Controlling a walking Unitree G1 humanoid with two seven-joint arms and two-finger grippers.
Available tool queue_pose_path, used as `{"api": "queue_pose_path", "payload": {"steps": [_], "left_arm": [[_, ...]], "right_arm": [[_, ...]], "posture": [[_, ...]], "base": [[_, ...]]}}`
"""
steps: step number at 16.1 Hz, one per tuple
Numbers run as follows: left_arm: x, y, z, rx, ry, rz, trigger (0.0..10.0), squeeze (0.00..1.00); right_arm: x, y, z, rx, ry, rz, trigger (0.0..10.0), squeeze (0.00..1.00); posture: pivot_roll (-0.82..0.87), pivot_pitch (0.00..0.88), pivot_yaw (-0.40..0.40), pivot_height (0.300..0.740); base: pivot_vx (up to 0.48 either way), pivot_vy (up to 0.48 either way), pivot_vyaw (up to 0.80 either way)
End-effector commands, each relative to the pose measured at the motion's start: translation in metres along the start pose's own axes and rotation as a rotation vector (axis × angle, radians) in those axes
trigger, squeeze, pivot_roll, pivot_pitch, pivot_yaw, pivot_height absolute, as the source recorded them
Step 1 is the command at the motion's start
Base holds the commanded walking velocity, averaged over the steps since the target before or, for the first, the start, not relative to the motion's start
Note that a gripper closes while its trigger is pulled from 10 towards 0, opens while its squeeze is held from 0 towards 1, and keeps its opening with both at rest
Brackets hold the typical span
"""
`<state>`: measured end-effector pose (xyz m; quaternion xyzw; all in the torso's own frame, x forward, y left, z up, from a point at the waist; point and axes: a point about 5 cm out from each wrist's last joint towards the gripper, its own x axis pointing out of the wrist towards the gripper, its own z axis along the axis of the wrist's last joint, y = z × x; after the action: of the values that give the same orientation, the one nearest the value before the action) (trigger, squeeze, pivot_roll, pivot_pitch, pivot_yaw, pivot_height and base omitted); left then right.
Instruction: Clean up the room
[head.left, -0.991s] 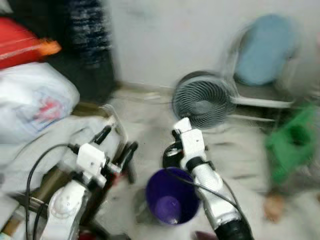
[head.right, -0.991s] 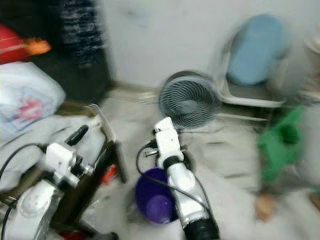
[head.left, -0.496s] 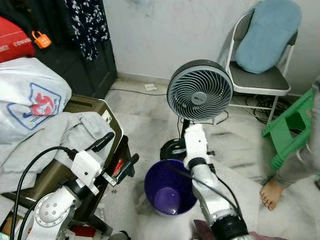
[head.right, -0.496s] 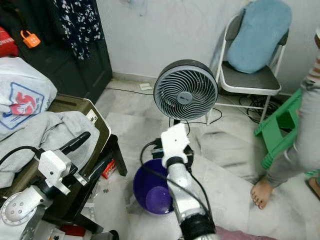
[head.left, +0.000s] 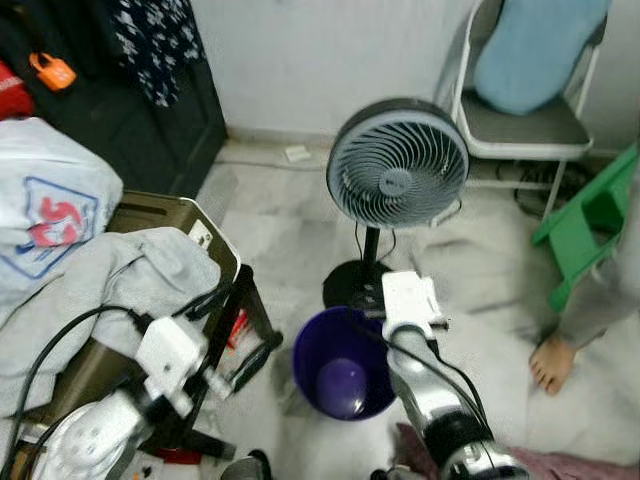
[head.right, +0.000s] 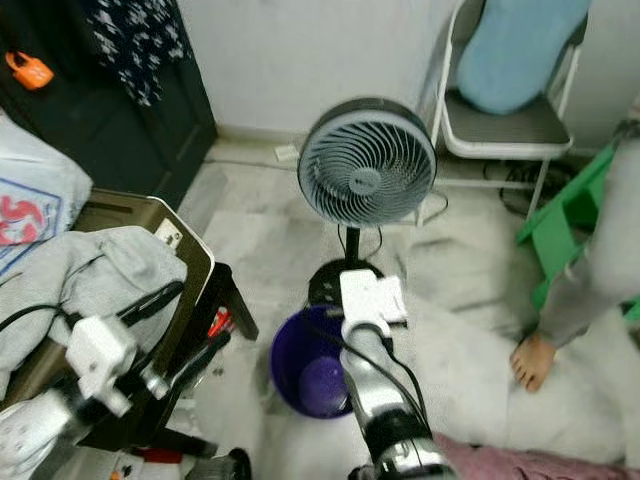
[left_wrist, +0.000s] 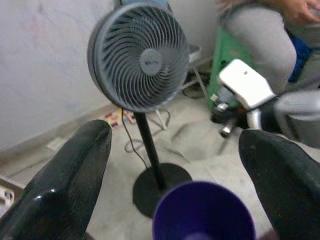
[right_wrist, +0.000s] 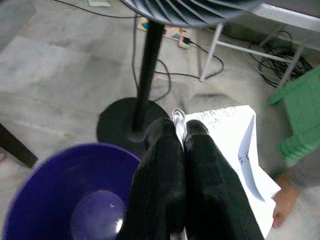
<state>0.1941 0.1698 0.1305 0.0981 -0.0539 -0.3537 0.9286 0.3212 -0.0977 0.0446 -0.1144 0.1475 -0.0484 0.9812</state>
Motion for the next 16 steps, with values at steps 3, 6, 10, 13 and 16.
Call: {"api": "queue_pose_path", "payload": {"steps": [3, 6, 10, 13, 16], "left_arm": [[-0.012, -0.01, 0.008, -0.017, 0.039, -0.046, 10.0, 0.0], [-0.014, -0.013, 0.015, -0.031, 0.045, -0.07, 10.0, 0.0], [-0.012, -0.018, 0.022, -0.047, 0.045, -0.08, 10.0, 0.0], [-0.015, -0.019, 0.021, -0.055, 0.061, -0.087, 10.0, 0.0], [-0.013, -0.017, 0.021, -0.051, 0.066, -0.085, 10.0, 0.0]], "right_arm": [[0.0, 0.019, 0.002, 0.018, 0.021, 0.04, 10.0, 0.0], [0.001, 0.027, 0.007, 0.024, 0.024, 0.065, 10.0, 0.0], [-0.003, 0.032, -0.003, 0.009, 0.056, 0.075, 10.0, 0.0], [-0.002, 0.029, -0.006, 0.019, 0.062, 0.073, 10.0, 1.0], [-0.001, 0.027, -0.002, -0.011, 0.015, 0.07, 10.0, 1.0]], "posture": [[0.2, 0.319, 0.102, 0.74], [0.22, 0.336, 0.123, 0.74], [0.23, 0.344, 0.14, 0.74], [0.23, 0.342, 0.145, 0.74], [0.22, 0.338, 0.138, 0.74]], "base": [[0.0, 0.0, 0.0], [0.0, 0.0, 0.0], [0.0, 0.0, 0.0], [0.0, 0.0, 0.0], [0.0, 0.0, 0.0]]}}
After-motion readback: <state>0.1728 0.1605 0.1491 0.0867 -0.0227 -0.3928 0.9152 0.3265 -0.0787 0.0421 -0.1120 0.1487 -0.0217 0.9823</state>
